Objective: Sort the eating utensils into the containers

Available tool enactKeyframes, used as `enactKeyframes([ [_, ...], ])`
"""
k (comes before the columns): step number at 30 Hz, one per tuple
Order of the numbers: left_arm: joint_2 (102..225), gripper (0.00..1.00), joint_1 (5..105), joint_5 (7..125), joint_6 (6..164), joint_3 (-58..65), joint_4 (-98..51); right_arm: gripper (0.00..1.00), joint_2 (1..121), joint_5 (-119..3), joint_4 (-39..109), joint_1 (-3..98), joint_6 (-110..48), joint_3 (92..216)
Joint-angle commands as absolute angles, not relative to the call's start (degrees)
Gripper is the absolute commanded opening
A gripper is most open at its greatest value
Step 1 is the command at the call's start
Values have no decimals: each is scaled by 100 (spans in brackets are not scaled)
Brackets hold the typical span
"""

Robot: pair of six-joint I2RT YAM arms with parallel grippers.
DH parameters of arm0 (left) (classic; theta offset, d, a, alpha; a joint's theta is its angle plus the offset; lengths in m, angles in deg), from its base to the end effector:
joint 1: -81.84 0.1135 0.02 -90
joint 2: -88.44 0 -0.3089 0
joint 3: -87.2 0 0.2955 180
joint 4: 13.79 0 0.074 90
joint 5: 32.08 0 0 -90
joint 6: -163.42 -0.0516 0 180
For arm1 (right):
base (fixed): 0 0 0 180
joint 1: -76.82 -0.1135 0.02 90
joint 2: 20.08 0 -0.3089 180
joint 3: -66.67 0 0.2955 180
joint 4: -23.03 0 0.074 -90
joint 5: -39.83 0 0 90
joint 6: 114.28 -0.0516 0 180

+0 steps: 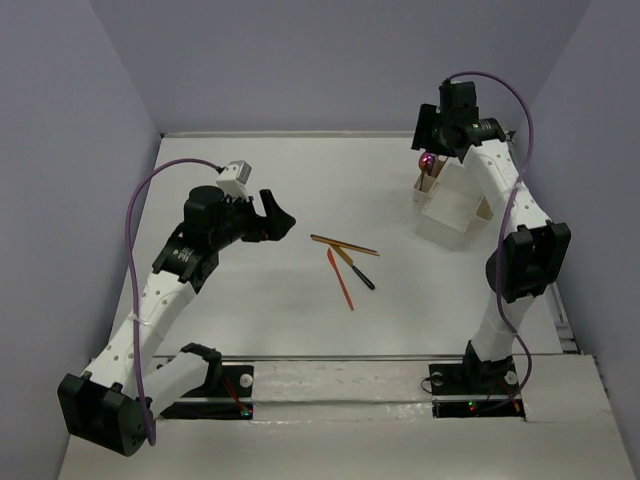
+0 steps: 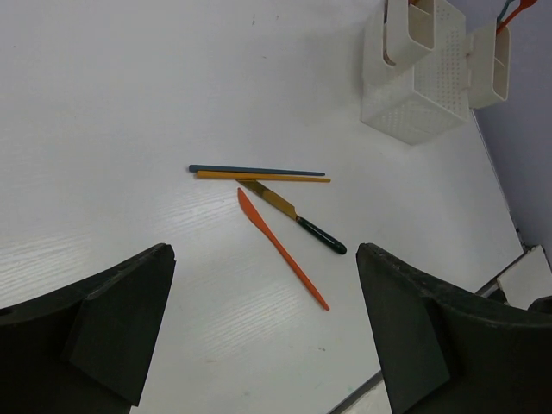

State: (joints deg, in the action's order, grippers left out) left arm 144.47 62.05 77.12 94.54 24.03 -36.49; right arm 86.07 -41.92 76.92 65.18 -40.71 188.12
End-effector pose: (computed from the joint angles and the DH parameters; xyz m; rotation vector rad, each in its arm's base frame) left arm 0.2378 -0.1036 0.3735 0.2207 1.8913 -0.8007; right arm 0.4801 0.0913 0.4102 0.1711 2.2316 0.1046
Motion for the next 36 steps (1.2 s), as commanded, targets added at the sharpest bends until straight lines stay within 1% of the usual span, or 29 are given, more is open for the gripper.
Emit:
enactKeyframes([
  [1, 14372, 99, 6189, 7603, 9328, 2126, -3658, 67, 9117, -3953, 8132, 6723, -4028, 19395],
  [3, 14389, 99, 6189, 7576, 9328, 2117, -3667, 69, 9294, -4006, 8203, 6724, -3958, 19729],
  [8, 14512, 99, 6189, 7567, 9320, 2021, -3649, 69, 9716, -3901, 8396, 6776, -3922, 20090],
  [15, 14635, 99, 6189, 7550, 9302, 1950, -3623, 65, 9875, -3857, 8379, 6776, -3948, 20012],
  [18, 14662, 99, 6189, 7558, 9293, 1933, -3605, 62, 9848, -3901, 8274, 6776, -3948, 19828],
  [20, 14680, 99, 6189, 7558, 9293, 1933, -3588, 57, 9822, -3901, 8195, 6776, -3931, 19748],
  [31, 14680, 99, 6189, 7585, 9284, 1924, -3614, 57, 10006, -3840, 8133, 6776, -3764, 19862],
  [36, 14680, 99, 6189, 7585, 9293, 1889, -3632, 56, 10226, -3804, 8273, 6776, -3667, 20117],
])
